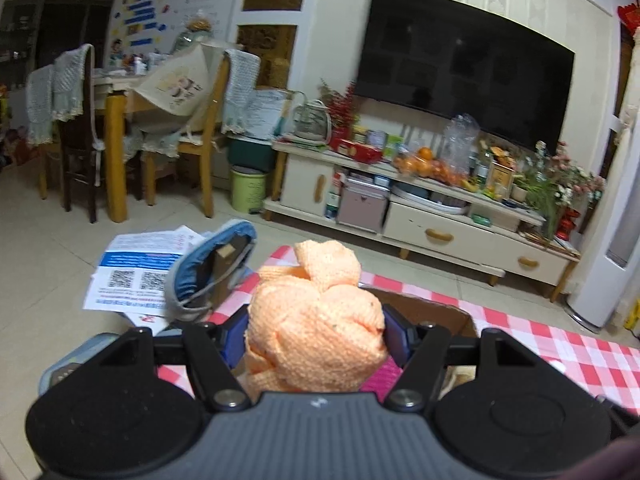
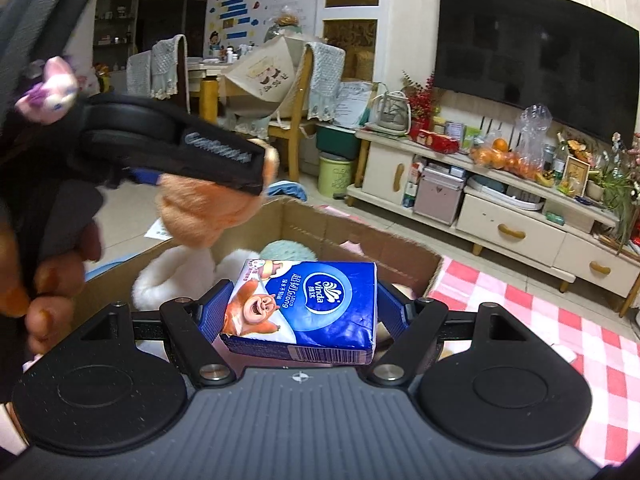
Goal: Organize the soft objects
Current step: 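Open both tools to drop the towel and tissue pack into the box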
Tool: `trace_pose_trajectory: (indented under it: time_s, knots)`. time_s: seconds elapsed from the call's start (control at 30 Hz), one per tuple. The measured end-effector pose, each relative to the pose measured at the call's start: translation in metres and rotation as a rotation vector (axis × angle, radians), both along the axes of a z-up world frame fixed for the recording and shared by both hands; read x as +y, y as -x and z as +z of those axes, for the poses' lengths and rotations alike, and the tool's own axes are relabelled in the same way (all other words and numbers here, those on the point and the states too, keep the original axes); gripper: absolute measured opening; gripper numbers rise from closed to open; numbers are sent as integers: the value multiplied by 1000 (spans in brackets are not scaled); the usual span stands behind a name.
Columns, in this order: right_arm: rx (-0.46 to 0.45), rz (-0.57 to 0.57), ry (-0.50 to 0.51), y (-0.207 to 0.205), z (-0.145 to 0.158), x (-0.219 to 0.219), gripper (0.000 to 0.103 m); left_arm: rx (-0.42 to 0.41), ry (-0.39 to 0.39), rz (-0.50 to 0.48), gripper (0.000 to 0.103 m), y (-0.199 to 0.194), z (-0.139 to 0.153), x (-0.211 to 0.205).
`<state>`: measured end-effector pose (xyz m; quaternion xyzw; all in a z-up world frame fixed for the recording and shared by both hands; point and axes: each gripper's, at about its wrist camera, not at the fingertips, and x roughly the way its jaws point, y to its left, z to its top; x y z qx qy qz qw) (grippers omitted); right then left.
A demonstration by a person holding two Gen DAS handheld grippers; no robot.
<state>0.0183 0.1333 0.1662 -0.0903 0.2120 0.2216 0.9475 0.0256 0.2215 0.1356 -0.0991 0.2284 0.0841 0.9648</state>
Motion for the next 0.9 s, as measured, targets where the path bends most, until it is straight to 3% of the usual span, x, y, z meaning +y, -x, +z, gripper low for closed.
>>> trace_pose_trajectory:
  time_s: [0.37,0.57,0.9]
  knots:
    - [115,59,-12,21,-13,-1,96,56,-4,-64,70,-10,-12,3]
    - [83,58,-37,35,1,-9,101,76,-14,-77,83,-12,-13,0]
    - [19,-53,-69,57,13,-35,101,52,-40,-100,83,-7,-6,-16]
